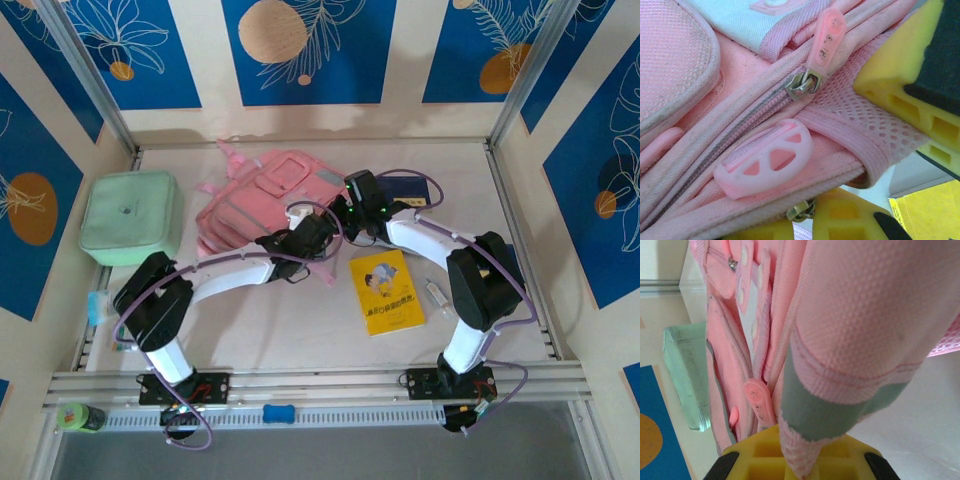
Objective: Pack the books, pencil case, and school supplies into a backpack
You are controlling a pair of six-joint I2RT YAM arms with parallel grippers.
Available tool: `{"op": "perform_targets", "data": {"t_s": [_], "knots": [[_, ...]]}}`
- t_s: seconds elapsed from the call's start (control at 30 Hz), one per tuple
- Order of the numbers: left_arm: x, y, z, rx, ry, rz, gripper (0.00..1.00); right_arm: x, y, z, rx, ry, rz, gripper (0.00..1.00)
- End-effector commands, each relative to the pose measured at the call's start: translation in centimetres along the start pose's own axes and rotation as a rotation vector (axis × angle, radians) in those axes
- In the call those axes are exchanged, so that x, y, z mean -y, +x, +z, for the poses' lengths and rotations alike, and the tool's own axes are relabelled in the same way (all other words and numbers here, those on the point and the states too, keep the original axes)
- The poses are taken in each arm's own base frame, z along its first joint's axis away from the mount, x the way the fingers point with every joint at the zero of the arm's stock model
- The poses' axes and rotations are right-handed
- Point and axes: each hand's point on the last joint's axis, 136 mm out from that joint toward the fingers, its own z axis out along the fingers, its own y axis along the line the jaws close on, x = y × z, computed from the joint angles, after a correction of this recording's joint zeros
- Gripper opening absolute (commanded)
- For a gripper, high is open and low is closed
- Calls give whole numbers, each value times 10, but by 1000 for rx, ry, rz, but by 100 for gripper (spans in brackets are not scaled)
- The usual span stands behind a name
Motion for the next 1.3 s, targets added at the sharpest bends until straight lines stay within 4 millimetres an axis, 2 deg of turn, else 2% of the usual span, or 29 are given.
{"op": "perform_targets", "data": {"t_s": [0.0, 0.13, 0.3, 0.57, 0.73, 0.9, 1.0, 1.1, 1.27], "knots": [[-18, -9, -14, 27, -19, -11, 0, -21, 2, -15, -48, -57, -33, 0], [-37, 10, -21, -23, -51, -10, 0, -23, -9, -18, -53, -66, -19, 0], [-52, 31, -30, -77, -47, -7, 0, -24, -22, -19, -49, -69, -16, 0], [-75, 53, -49, -121, -46, 8, 0, -21, -47, -15, -34, -62, -2, 0], [-82, 57, -56, -114, -31, 30, 0, -22, -63, -7, -42, -71, -9, 0], [-73, 43, -58, -80, -2, 39, 0, -20, -49, 0, -100, -53, -59, 0], [-62, 31, -60, -57, 28, 49, 0, -13, -40, -6, -120, -53, -80, 14], [-48, 24, -59, -43, 80, 57, 0, -11, -22, -21, -167, -74, -92, 30], [-49, 19, -53, -32, 46, 77, 0, 3, 17, -41, -231, -117, -12, 53]]}}
